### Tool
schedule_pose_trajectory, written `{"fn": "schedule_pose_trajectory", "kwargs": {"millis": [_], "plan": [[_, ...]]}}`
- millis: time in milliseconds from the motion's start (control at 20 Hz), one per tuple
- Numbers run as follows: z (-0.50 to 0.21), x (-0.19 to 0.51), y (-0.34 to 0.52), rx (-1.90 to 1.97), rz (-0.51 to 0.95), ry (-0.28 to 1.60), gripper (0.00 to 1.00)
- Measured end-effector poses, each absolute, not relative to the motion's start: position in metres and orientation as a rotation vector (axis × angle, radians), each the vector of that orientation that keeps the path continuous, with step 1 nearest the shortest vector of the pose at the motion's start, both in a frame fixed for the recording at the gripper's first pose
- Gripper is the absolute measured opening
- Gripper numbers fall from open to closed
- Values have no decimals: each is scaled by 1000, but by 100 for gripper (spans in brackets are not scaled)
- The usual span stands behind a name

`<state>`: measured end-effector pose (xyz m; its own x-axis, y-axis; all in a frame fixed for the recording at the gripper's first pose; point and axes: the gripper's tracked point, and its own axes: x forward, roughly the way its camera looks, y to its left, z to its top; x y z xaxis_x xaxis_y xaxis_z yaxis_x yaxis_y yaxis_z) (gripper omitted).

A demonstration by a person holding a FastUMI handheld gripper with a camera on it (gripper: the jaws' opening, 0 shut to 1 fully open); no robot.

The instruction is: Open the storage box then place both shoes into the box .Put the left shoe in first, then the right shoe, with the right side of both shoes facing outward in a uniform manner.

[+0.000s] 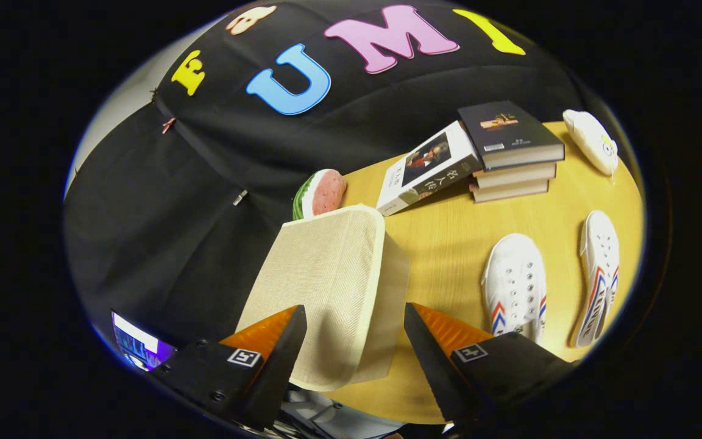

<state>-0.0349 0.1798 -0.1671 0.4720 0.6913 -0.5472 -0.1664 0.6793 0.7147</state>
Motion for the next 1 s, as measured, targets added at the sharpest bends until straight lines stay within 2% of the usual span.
{"fn": "schedule_pose_trajectory", "kwargs": {"millis": [200,400,500,550,600,650,700,750,900,1000], "plan": [[-199,-44,195,639,566,1029,98],[-203,-42,210,765,576,1101,96],[-201,-43,216,798,573,1135,74],[-201,-44,215,804,574,1149,58],[-200,-44,217,813,561,1152,57],[-200,-42,216,816,552,1152,41],[-198,-42,216,821,546,1148,39],[-196,-42,214,825,537,1149,27],[-196,-41,214,810,521,1168,8],[-192,-41,217,787,546,1152,5]]}}
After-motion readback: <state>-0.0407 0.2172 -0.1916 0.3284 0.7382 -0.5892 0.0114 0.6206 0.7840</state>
